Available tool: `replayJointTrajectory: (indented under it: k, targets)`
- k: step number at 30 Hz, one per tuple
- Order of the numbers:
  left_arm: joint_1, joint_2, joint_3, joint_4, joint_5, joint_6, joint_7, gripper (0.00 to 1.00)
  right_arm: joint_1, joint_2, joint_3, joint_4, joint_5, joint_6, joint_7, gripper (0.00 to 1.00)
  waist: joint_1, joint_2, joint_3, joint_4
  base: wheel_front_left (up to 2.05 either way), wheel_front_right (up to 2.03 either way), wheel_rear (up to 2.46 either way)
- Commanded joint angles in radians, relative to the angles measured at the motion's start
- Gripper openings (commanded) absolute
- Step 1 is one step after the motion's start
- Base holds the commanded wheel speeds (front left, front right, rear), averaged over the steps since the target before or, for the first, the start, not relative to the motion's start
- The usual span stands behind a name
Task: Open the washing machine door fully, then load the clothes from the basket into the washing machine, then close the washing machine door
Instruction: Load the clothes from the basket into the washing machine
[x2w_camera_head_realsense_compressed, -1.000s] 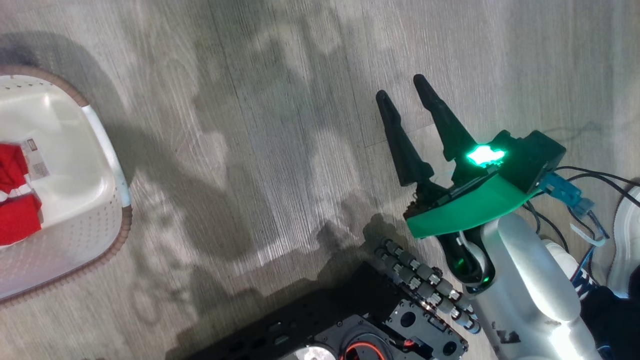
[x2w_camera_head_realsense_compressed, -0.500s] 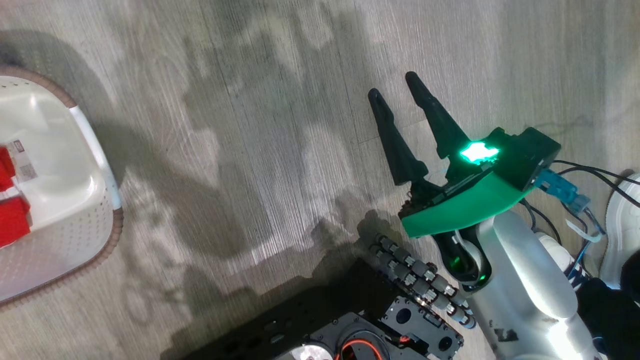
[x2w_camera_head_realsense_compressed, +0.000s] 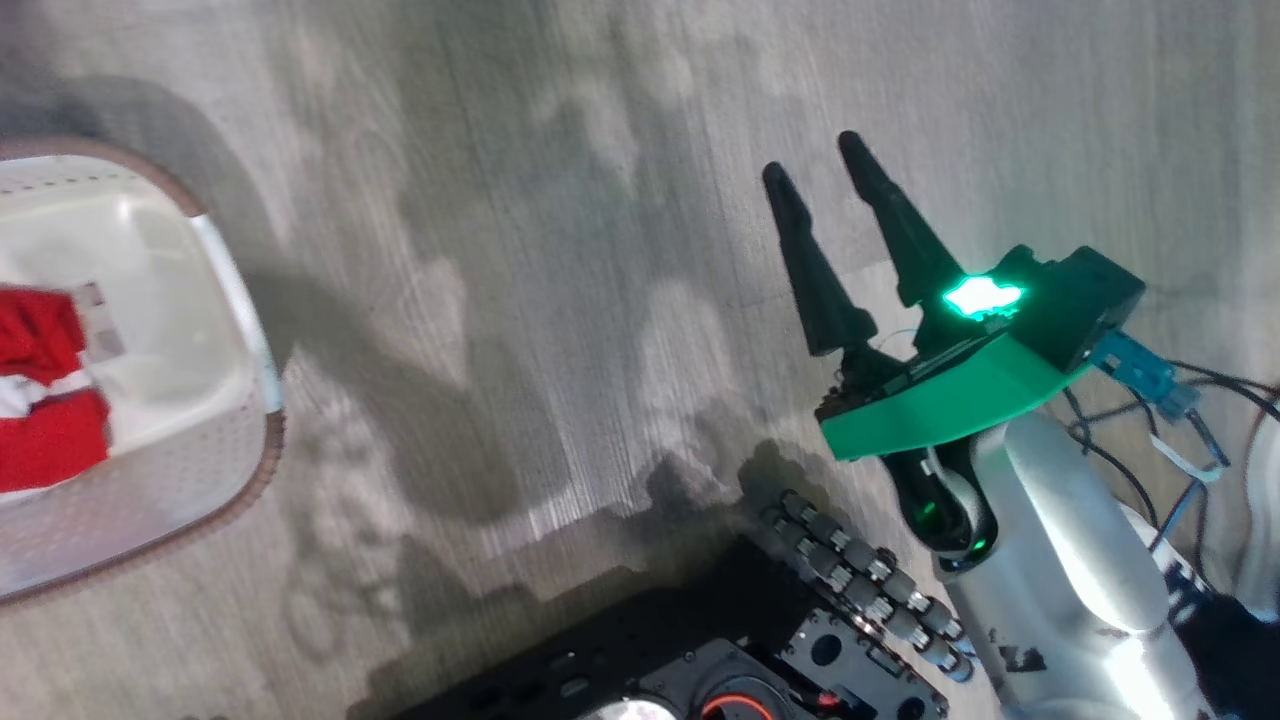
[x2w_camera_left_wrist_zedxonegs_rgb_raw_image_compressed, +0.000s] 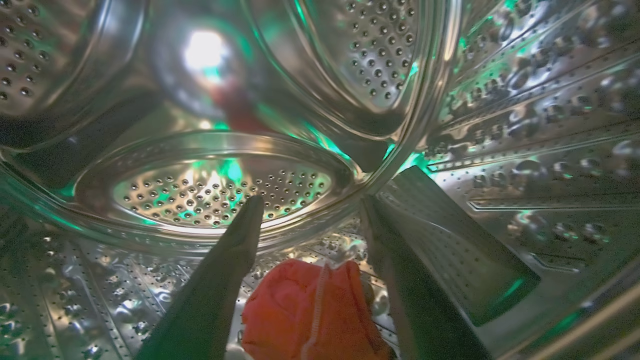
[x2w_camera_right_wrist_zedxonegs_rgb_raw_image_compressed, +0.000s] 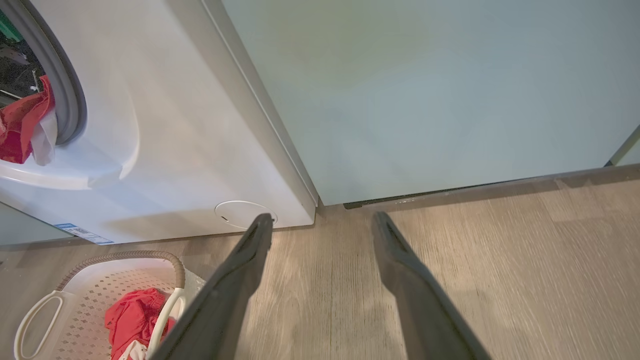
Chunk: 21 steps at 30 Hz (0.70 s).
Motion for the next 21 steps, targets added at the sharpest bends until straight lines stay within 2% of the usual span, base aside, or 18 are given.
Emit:
replayJointTrajectory:
  k: [1,11,15,17,21]
  targets:
    - [0.022,0.016,0.016,-0.047,-0.014,0.0,-0.004,1.0,0.021,-0.002,-0.001,-0.019,-0.019,0.0,-0.009,1.0,0.0,0.0,-0.022,0.025,0.0,0.0,0.0]
    - [0.239,-0.032,0.073,-0.189,-0.058,0.004,-0.004,1.0,0.028,-0.002,-0.087,-0.023,-0.122,0.0,-0.009,1.0,0.0,0.0,-0.11,0.126,0.0,0.0,0.0]
    - [0.383,-0.08,0.11,-0.251,-0.1,0.003,-0.004,1.0,0.045,-0.002,-0.127,-0.024,-0.167,0.0,-0.009,1.0,0.0,0.0,-0.159,0.175,0.0,0.0,0.0]
    - [0.509,-0.098,0.127,-0.343,-0.101,0.003,-0.004,1.0,0.059,-0.002,-0.145,-0.021,-0.2,0.0,-0.009,1.0,0.0,0.0,-0.193,0.208,0.0,0.0,0.0]
    - [0.698,-0.127,0.184,-0.482,-0.086,0.042,-0.004,1.0,0.079,-0.002,-0.167,-0.024,-0.222,0.0,-0.009,1.0,0.0,0.0,-0.233,0.24,0.0,0.0,0.0]
